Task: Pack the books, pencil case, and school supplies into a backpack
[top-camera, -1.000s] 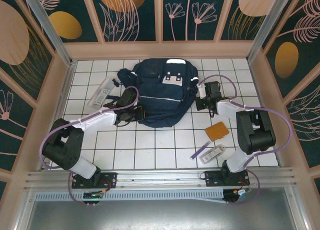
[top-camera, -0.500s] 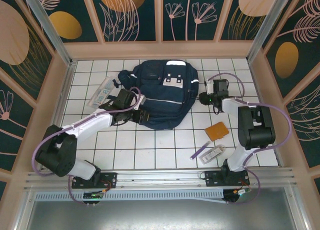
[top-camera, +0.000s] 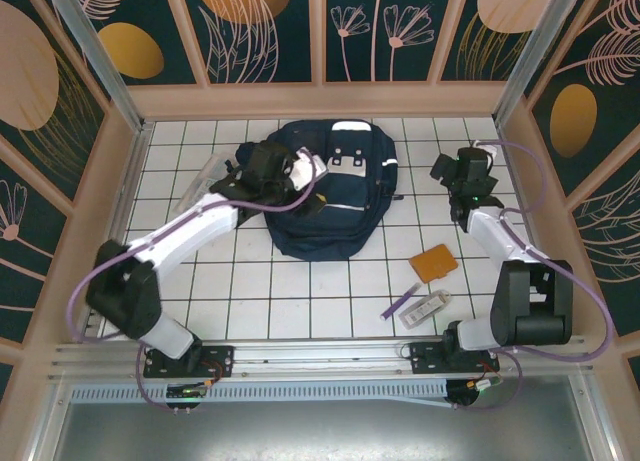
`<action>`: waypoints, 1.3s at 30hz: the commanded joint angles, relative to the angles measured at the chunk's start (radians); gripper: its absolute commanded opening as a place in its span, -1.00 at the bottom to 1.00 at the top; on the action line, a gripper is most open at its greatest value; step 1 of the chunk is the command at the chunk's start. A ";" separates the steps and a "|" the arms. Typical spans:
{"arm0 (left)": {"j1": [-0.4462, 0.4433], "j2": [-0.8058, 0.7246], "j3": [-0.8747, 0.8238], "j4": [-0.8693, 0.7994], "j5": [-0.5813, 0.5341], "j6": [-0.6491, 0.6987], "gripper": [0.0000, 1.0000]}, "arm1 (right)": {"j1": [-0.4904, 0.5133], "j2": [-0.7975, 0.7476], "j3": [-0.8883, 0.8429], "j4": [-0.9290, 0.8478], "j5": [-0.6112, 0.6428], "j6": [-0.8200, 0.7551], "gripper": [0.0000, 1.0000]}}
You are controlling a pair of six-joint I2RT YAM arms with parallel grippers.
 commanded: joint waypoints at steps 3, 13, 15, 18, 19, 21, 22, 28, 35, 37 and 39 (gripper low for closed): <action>-0.051 0.155 0.128 0.013 0.049 0.073 0.71 | 0.000 0.001 0.056 -0.041 -0.126 0.072 0.86; -0.191 0.310 0.177 0.049 -0.063 0.164 0.64 | 0.001 0.012 0.008 -0.027 -0.222 0.101 0.81; -0.191 0.320 0.160 0.033 -0.112 0.246 0.58 | 0.001 0.005 -0.006 -0.005 -0.247 0.087 0.78; -0.189 0.358 0.166 0.040 -0.217 0.281 0.50 | 0.003 0.000 -0.025 0.017 -0.296 0.059 0.75; -0.188 0.376 0.177 0.030 -0.235 0.284 0.49 | 0.003 0.001 -0.026 0.018 -0.307 0.046 0.74; -0.188 0.410 0.196 -0.004 -0.230 0.294 0.46 | 0.007 0.003 -0.030 0.022 -0.324 0.015 0.74; -0.189 0.415 0.195 -0.012 -0.210 0.300 0.47 | 0.007 0.003 -0.033 0.029 -0.329 0.000 0.74; -0.188 0.413 0.159 -0.022 -0.135 0.326 0.60 | 0.009 0.060 -0.009 0.069 -0.406 -0.077 0.74; -0.187 0.399 0.153 -0.151 -0.028 0.382 0.81 | 0.036 0.248 0.138 0.001 -0.529 -0.198 0.55; -0.188 0.383 0.135 -0.171 -0.025 0.376 0.88 | 0.040 0.301 0.183 -0.043 -0.557 -0.228 0.45; -0.187 0.367 0.105 -0.160 -0.053 0.359 0.90 | 0.049 0.336 0.222 -0.077 -0.580 -0.265 0.38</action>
